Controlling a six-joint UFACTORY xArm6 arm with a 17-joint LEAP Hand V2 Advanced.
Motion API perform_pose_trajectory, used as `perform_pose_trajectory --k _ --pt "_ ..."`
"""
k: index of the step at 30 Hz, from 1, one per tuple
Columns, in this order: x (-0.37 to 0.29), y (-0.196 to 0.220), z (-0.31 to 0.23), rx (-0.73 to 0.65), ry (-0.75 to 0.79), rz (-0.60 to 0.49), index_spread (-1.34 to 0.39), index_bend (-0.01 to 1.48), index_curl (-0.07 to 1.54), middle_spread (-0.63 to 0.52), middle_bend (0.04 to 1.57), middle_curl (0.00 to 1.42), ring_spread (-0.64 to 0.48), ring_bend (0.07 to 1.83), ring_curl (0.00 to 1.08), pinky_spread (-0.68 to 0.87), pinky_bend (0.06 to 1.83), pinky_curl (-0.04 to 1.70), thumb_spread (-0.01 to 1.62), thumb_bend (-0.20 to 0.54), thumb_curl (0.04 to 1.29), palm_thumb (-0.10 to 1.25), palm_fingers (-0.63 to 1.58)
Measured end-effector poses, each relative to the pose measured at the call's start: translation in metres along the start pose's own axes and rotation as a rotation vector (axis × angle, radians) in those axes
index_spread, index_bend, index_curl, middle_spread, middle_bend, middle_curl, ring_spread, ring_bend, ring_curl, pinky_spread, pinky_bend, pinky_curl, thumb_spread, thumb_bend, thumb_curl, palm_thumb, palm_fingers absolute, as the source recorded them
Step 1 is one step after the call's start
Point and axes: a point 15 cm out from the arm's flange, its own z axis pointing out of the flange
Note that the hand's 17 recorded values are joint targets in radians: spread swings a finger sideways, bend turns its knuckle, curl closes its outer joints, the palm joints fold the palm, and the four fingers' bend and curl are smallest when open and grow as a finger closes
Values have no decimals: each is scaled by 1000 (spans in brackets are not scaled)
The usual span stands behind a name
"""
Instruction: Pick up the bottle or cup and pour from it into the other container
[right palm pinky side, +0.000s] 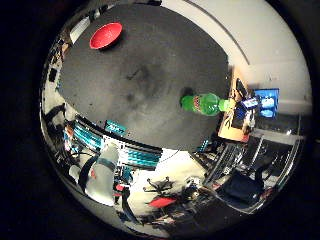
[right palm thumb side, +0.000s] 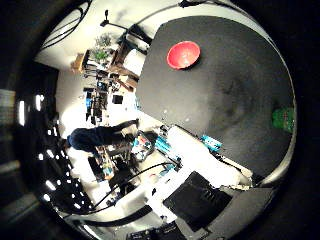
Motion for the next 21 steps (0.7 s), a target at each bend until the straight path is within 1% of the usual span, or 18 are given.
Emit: perform_pose_trajectory --k 7,11,14,18,21 --pt "44 10 -39 176 -47 120 -333 160 285 11 208 344 168 351 246 474 688 -3 1068 -24 323 534 317" --pt "74 17 -60 274 -61 185 -334 161 283 3 233 349 152 388 245 485 720 -5 1067 -24 323 534 350" --pt "100 27 -73 305 -74 240 -336 167 285 -8 248 351 145 406 241 493 740 -5 1070 -28 320 523 349" --pt "129 35 -88 382 -144 312 -337 169 287 -12 254 349 143 421 234 496 756 -7 1072 -24 321 517 346" --pt "152 40 -96 475 -216 373 -334 170 290 -4 258 348 143 439 230 497 762 -8 1072 -24 322 517 344"
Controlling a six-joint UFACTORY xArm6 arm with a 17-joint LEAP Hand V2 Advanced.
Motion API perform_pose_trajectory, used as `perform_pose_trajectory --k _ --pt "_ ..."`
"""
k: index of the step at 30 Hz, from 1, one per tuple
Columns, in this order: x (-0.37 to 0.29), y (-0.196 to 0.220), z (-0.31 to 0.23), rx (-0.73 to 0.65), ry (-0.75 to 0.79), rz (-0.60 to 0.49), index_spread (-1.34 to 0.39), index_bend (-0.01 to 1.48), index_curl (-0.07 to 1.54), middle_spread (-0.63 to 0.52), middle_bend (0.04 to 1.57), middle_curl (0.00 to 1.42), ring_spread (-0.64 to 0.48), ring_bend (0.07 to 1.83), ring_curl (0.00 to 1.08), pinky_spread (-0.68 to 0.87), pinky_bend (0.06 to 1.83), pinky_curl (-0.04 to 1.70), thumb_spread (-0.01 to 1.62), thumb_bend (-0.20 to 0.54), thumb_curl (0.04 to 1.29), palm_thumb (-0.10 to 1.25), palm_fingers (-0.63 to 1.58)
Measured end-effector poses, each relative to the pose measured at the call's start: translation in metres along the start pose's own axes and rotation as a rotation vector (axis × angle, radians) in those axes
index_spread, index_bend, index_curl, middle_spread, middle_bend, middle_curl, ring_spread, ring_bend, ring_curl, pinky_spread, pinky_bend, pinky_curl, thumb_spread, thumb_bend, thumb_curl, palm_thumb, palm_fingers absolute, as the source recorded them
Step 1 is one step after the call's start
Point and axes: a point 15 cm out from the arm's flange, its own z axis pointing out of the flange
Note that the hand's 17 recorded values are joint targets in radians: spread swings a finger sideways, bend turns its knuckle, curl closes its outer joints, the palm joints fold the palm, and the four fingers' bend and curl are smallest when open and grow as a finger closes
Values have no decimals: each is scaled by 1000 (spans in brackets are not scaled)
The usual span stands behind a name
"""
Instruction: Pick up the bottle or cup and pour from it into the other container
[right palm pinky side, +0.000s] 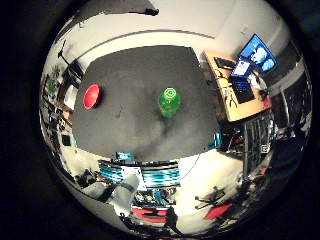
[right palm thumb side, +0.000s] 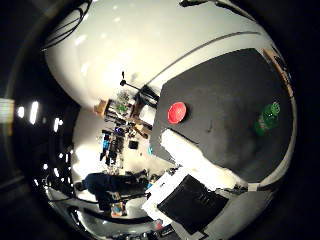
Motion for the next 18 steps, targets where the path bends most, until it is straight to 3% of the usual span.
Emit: perform_pose_trajectory --k 6,18 --pt "46 -18 -12 180 -141 52 -330 180 312 -33 279 349 73 510 226 490 737 -10 1069 -23 323 533 418" --pt "142 1 -3 304 -263 179 -277 149 292 -12 310 357 71 567 203 482 817 -6 1079 -27 312 485 327"
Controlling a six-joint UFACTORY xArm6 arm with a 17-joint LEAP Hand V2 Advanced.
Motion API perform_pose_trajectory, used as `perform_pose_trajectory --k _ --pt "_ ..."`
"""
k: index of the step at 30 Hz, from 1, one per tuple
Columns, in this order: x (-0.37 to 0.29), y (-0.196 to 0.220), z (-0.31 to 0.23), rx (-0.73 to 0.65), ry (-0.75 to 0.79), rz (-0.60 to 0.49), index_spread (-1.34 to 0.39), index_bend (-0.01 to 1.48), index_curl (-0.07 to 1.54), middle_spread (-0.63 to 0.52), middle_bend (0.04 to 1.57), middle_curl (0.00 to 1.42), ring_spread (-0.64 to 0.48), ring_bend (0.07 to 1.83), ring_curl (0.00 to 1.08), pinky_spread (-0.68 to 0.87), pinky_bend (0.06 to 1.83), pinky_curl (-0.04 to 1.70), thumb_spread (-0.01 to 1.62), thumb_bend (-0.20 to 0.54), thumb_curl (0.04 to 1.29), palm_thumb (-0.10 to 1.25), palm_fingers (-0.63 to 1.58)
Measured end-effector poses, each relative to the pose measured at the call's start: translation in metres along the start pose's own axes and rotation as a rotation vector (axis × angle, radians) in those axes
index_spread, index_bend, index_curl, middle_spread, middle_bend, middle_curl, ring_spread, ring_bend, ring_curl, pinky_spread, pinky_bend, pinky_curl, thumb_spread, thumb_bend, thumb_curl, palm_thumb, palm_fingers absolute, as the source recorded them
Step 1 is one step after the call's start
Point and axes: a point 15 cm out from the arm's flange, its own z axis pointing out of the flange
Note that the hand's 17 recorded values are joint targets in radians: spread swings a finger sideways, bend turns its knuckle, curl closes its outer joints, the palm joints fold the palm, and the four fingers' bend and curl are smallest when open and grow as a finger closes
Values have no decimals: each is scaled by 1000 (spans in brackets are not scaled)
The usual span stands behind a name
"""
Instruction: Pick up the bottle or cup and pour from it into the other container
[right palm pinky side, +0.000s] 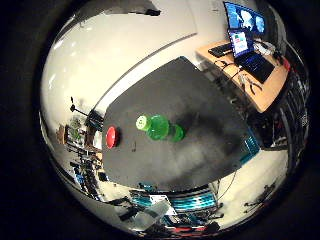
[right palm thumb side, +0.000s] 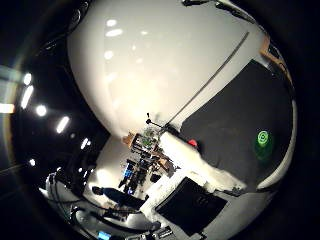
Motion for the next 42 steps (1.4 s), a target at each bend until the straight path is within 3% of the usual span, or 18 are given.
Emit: perform_pose_trajectory --k 11,19,42 --pt "52 16 -13 95 -119 45 -239 151 268 17 324 359 91 629 205 460 932 -5 1058 -26 297 427 217" --pt "94 40 1 113 -239 111 -238 160 283 -1 350 365 74 660 203 441 941 -7 1088 -19 319 531 221" --pt "143 69 63 40 -329 195 -215 160 280 50 351 352 108 629 201 431 961 -5 1080 -23 335 571 122"
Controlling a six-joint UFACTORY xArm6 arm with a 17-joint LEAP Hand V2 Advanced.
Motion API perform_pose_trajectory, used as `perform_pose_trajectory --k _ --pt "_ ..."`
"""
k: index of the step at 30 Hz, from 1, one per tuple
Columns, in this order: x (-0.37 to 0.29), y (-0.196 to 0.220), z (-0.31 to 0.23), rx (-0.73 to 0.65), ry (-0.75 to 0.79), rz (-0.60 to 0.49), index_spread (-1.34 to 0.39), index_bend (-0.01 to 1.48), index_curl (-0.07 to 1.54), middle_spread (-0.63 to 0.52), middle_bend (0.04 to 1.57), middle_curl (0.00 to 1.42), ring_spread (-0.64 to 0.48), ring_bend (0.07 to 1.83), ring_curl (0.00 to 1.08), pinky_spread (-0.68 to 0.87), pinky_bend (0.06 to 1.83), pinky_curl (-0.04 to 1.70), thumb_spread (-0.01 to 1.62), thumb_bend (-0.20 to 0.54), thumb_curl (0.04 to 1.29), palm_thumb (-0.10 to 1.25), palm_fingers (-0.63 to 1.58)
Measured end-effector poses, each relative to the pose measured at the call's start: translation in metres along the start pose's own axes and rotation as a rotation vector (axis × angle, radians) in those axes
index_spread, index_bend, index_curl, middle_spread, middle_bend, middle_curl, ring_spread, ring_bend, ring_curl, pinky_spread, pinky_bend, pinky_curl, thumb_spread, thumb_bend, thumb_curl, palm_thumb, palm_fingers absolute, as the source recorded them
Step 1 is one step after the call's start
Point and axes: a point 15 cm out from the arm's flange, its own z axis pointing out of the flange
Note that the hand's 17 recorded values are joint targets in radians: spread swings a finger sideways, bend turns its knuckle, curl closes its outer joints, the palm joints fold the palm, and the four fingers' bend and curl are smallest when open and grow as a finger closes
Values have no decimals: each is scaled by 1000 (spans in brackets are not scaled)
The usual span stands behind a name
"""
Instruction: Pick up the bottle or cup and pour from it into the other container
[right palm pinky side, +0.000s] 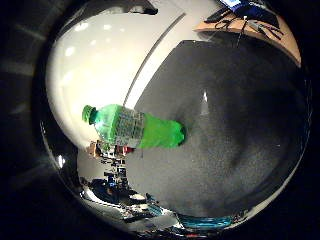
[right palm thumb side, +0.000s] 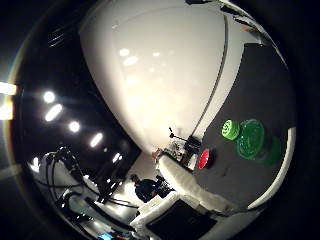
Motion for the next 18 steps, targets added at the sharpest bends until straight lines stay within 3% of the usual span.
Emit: perform_pose_trajectory --k 18 --pt "31 22 46 -102 21 7 -215 157 278 51 344 348 115 614 208 450 933 -4 1076 -22 342 582 127"
